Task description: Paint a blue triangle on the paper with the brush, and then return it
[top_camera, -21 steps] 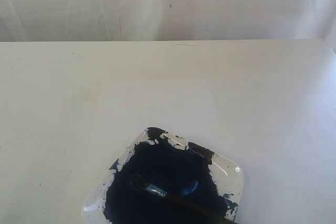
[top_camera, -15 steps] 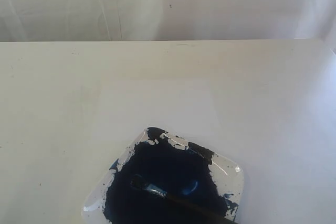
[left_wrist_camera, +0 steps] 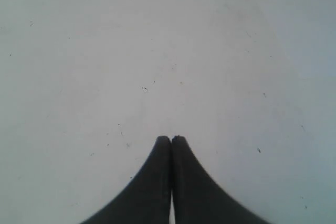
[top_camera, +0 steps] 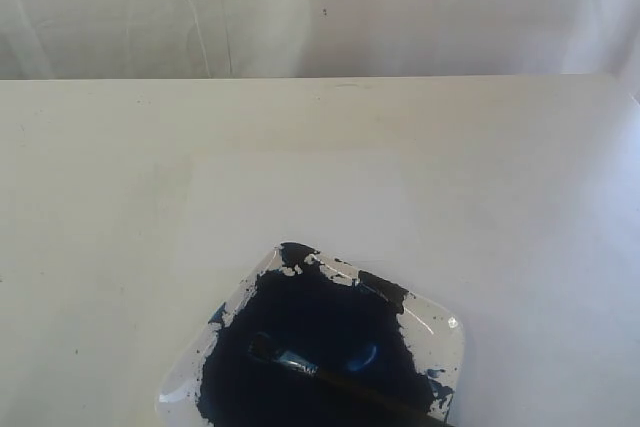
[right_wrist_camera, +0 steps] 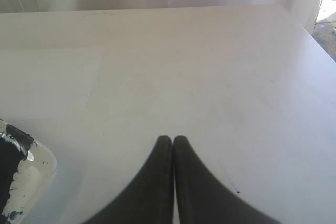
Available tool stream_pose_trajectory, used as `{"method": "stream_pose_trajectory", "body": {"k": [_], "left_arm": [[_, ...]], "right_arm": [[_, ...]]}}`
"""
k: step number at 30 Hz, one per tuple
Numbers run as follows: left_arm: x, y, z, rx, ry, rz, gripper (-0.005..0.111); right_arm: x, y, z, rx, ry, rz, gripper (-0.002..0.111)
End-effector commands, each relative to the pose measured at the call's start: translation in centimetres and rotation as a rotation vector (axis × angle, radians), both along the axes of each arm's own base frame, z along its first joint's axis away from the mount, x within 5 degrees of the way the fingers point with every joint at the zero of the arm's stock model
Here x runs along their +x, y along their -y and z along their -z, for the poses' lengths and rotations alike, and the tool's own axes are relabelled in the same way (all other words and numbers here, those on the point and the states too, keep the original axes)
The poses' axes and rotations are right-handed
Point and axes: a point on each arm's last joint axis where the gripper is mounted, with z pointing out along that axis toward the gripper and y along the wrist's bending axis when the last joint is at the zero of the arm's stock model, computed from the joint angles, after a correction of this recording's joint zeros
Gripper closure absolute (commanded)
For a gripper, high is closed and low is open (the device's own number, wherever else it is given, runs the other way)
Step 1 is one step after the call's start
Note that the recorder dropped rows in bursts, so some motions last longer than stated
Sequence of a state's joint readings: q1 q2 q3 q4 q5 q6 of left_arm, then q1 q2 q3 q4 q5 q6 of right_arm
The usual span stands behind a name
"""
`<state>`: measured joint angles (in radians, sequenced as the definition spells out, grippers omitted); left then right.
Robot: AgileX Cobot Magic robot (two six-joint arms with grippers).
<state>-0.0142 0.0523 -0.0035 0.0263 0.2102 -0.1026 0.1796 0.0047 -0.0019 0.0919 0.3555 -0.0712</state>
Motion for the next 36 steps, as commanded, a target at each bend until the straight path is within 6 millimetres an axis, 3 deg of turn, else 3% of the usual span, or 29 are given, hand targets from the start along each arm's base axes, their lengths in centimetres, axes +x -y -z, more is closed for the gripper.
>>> {"method": "stream_pose_trajectory", "body": {"k": [1, 18, 21, 24, 28, 31, 36], "left_arm": [[0.0, 0.0, 0.2, -0.005, -0.011, -0.004, 0.107], [0.0, 0.0, 0.2, -0.005, -0.011, -0.004, 0.107], [0.0, 0.0, 0.2, -0.005, -0.011, -0.004, 0.107], [0.0, 0.0, 0.2, -0.005, -0.011, -0.004, 0.107], [0.0, 0.0, 0.2, -0.005, -0.011, -0.004, 0.107], [0.0, 0.0, 0.2, -0.005, -0.011, -0.004, 0.107], [0.0, 0.0, 0.2, -0.005, -0.011, -0.004, 0.107]], "right_arm": [[0.0, 0.0, -0.1, -0.004, 0.026, -0.002, 0.108], [0.3, 0.3, -3.7, 0.124, 0.405, 0.039, 0.108], [0.2, 0.4, -4.0, 0.431, 0.369, 0.066, 0.108], [0.2, 0.5, -4.0, 0.614, 0.339, 0.082, 0.108], [0.2, 0.7, -4.4, 0.647, 0.37, 0.085, 0.108], [0.3, 0.4, -3.8, 0.759, 0.272, 0.089, 0.108], [0.2, 0.0, -3.6, 0.672, 0.164, 0.068, 0.108]]}}
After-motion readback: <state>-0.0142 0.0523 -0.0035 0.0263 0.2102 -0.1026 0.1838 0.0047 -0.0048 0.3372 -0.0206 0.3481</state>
